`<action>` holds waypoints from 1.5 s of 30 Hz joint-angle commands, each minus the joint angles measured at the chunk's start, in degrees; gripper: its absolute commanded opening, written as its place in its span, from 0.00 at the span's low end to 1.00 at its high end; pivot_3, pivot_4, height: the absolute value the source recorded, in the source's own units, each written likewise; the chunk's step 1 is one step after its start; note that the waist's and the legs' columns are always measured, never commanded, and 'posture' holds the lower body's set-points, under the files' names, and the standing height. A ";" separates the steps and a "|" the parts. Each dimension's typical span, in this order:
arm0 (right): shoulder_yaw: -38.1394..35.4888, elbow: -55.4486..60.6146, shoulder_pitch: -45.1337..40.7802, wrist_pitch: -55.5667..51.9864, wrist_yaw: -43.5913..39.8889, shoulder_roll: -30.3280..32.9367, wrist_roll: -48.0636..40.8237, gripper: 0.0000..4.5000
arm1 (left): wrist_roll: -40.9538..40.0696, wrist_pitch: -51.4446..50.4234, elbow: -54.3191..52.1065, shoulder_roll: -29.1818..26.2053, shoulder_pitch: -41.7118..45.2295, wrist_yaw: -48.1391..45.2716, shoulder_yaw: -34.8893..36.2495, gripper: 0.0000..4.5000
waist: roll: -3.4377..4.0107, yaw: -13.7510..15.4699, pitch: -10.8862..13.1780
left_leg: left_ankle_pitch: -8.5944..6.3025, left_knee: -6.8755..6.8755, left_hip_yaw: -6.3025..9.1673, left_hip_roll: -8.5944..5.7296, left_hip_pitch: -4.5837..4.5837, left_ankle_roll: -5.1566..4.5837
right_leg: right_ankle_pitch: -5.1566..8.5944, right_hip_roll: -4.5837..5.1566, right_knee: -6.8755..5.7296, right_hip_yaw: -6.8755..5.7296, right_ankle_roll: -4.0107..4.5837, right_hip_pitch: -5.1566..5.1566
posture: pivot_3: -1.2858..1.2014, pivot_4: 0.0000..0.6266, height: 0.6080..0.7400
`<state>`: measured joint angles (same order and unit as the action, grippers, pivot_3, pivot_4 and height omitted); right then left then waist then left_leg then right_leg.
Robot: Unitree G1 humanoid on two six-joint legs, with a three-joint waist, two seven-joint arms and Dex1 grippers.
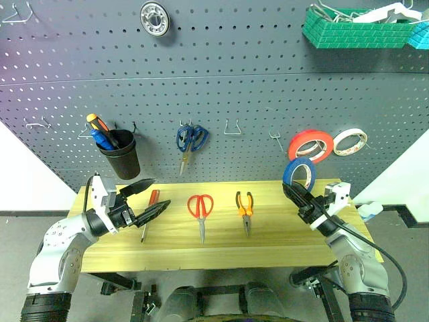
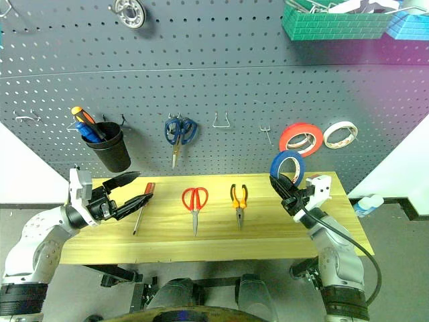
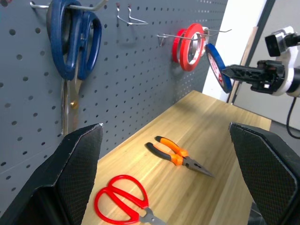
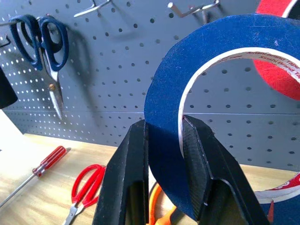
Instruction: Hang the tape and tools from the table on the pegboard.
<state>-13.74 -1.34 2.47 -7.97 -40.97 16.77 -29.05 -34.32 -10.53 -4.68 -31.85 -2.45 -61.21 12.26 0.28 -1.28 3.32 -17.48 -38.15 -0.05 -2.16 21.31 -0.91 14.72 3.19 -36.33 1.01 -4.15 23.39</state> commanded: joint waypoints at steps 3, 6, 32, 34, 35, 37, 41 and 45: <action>0.13 7.17 -0.38 1.15 0.25 -0.75 -2.26 0.15 | -0.27 0.59 -0.29 -0.69 1.75 -0.54 0.74 1.00 | 0.10 -0.30 -0.16 | 0.00 -0.03 0.00 0.00 -0.01 0.00 | 0.00 0.00 -0.03 0.01 0.00 0.00 | 0.47 0.00 0.97; 0.73 9.24 -1.41 0.26 1.02 -0.91 -2.92 0.15 | -0.10 0.49 0.10 -0.63 2.38 -0.66 0.37 1.00 | 0.11 -1.09 -0.33 | 0.00 -0.03 0.00 0.00 -0.01 0.00 | 0.00 -0.01 -0.04 0.01 -0.01 -0.01 | 0.47 0.00 0.97; 7.31 -5.47 -14.88 6.94 1.70 -0.49 7.42 0.15 | -0.60 -0.70 -3.63 -0.67 -0.60 0.44 0.33 1.00 | 0.04 -1.29 -0.46 | 0.03 -0.10 0.00 -0.01 -0.13 0.04 | -0.01 -0.03 -0.28 0.06 -0.01 -0.03 | 0.50 0.00 0.97; 7.19 -7.95 -16.45 8.16 2.09 -0.70 8.46 0.15 | -0.97 -1.14 -4.82 -0.70 -1.43 0.96 0.63 1.00 | 0.04 -1.24 -0.46 | 0.05 -0.10 0.00 -0.02 -0.16 0.07 | -0.01 -0.03 -0.32 0.07 -0.01 -0.03 | 0.50 0.00 0.97; 7.10 -9.00 -17.13 8.53 2.09 -0.82 8.64 0.15 | -1.14 -1.36 -5.42 -0.76 -1.85 1.17 0.82 1.00 | 0.04 -1.22 -0.46 | 0.05 -0.10 0.00 -0.02 -0.17 0.07 | -0.01 -0.03 -0.34 0.07 -0.01 -0.03 | 0.50 0.00 0.97; 7.29 -10.99 -18.14 9.59 2.22 -1.06 9.48 0.15 | -1.35 -1.78 -6.36 -0.89 -2.67 1.42 1.23 1.00 | 0.04 -1.16 -0.46 | 0.06 -0.10 0.00 -0.02 -0.20 0.09 | -0.01 -0.04 -0.42 0.06 -0.01 -0.03 | 0.50 0.00 0.97; 8.06 -14.10 -19.56 11.30 2.18 -1.84 10.75 0.15 | -1.66 -2.38 -7.65 -1.25 -4.16 1.84 1.95 1.00 | 0.03 -1.08 -0.46 | 0.09 -0.10 0.00 -0.02 -0.27 0.14 | 0.00 -0.04 -0.58 0.09 0.00 -0.03 | 0.51 0.00 0.97; 8.51 -16.80 -20.83 12.66 2.35 -2.34 11.83 0.15 | -2.24 -3.07 -8.78 -1.49 -5.22 2.27 2.60 1.00 | 0.03 -1.06 -0.46 | 0.13 -0.11 0.00 -0.02 -0.43 0.19 | 0.00 -0.05 -0.73 0.11 0.01 -0.10 | 0.51 0.00 0.97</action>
<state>-5.22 -18.30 -16.11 2.39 -38.79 14.57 -17.98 -35.54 -13.57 -11.23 -32.47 -7.67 -59.24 12.87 0.31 -2.34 2.86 -17.35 -38.26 -0.05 -2.19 20.78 -0.71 14.73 3.12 -37.07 1.13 -4.14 23.21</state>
